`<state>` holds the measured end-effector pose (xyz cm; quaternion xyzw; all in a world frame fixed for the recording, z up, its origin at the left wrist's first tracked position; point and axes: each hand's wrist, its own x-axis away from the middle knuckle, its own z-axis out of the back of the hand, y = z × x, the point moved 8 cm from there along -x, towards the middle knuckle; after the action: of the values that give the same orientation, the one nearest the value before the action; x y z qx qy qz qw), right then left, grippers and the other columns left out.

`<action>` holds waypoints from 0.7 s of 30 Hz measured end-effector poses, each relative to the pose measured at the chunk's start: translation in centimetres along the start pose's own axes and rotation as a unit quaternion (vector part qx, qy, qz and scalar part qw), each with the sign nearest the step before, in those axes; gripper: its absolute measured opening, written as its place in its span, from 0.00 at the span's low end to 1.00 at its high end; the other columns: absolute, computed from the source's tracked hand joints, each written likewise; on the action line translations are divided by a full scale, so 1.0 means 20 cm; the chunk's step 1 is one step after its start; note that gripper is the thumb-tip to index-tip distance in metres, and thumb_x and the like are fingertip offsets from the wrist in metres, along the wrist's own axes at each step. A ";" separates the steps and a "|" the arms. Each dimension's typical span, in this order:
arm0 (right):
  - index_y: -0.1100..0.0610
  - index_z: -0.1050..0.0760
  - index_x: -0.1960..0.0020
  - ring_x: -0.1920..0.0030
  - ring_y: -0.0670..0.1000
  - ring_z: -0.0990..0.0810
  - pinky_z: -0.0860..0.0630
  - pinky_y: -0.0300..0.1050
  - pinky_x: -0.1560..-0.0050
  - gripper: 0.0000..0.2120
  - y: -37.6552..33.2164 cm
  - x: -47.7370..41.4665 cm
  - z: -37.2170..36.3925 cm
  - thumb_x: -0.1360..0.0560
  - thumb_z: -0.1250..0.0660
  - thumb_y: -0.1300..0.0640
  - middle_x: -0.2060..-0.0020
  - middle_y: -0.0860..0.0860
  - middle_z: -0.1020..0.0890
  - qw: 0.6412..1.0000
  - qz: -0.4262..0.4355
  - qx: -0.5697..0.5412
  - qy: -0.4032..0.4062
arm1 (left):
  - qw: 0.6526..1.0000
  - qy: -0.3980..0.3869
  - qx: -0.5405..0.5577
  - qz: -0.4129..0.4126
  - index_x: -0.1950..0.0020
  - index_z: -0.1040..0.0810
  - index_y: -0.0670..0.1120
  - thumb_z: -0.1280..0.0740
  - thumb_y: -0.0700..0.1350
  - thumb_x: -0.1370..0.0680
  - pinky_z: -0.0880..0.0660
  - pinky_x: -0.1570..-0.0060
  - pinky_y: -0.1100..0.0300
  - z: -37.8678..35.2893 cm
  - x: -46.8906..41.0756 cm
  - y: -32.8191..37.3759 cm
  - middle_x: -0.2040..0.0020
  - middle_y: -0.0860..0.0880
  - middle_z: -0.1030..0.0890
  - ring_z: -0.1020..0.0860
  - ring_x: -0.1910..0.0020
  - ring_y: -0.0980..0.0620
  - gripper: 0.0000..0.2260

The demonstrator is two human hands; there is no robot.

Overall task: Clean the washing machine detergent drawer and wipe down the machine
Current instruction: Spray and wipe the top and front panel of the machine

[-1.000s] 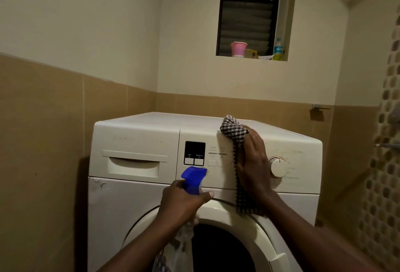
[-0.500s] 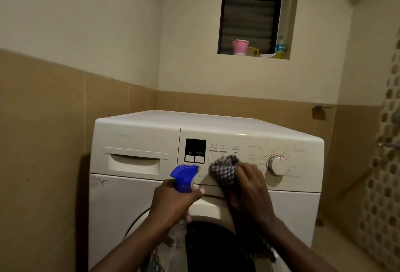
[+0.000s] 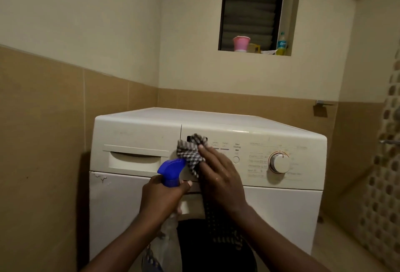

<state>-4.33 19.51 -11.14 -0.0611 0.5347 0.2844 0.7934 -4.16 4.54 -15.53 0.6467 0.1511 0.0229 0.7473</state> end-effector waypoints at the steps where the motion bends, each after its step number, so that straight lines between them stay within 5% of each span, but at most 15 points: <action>1: 0.56 0.21 0.42 0.35 0.55 0.27 0.29 0.48 0.36 0.14 -0.02 0.03 0.00 0.27 0.32 0.56 0.36 0.54 0.23 1.000 0.007 0.006 -0.004 | 1.000 0.001 -0.006 -0.001 0.58 0.25 0.49 0.22 0.44 0.30 0.20 0.64 0.51 0.00 0.00 0.00 0.63 0.44 0.18 0.21 0.74 0.45 0.12; 4: 0.54 0.25 0.53 0.50 0.55 0.25 0.30 0.47 0.54 0.06 0.02 0.08 0.03 0.29 0.32 0.55 0.50 0.51 0.22 0.999 -0.007 0.034 -0.015 | 1.000 -0.008 -0.017 0.009 0.57 0.27 0.48 0.22 0.45 0.30 0.22 0.71 0.57 -0.01 0.01 -0.02 0.63 0.45 0.20 0.22 0.77 0.48 0.13; 9: 0.55 0.30 0.52 0.59 0.53 0.27 0.26 0.44 0.65 0.19 0.30 0.29 0.17 0.38 0.27 0.65 0.56 0.52 0.27 0.969 -0.244 -0.017 0.017 | 0.999 -0.033 -0.018 0.026 0.48 0.25 0.45 0.22 0.48 0.30 0.19 0.59 0.51 0.02 0.00 -0.01 0.58 0.43 0.19 0.21 0.70 0.47 0.16; 14: 0.55 0.27 0.55 0.63 0.51 0.26 0.31 0.39 0.71 0.12 0.09 0.21 0.09 0.34 0.26 0.60 0.58 0.50 0.25 0.986 -0.162 -0.002 -0.048 | 0.999 -0.029 0.007 0.015 0.51 0.23 0.43 0.22 0.45 0.31 0.19 0.59 0.47 0.03 0.02 0.01 0.62 0.43 0.19 0.22 0.74 0.45 0.15; 19: 0.57 0.27 0.47 0.57 0.49 0.27 0.30 0.38 0.65 0.09 0.15 -0.19 0.18 0.27 0.32 0.61 0.49 0.53 0.26 0.978 -0.200 -0.047 0.040 | 1.000 -0.027 -0.007 0.002 0.51 0.24 0.45 0.23 0.46 0.30 0.19 0.61 0.51 0.04 0.02 0.02 0.57 0.42 0.18 0.20 0.72 0.46 0.14; 21: 0.56 0.27 0.46 0.58 0.49 0.26 0.29 0.38 0.65 0.08 0.05 -0.25 0.13 0.25 0.34 0.59 0.48 0.53 0.26 0.985 -0.163 -0.047 0.014 | 1.000 -0.023 -0.010 0.008 0.54 0.26 0.48 0.23 0.46 0.29 0.21 0.66 0.55 0.03 0.01 0.02 0.57 0.43 0.18 0.20 0.72 0.47 0.12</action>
<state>-4.02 19.41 -5.33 -0.1885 0.5146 0.1752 0.8179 -3.68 4.00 -15.11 0.6404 0.1283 0.0157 0.7571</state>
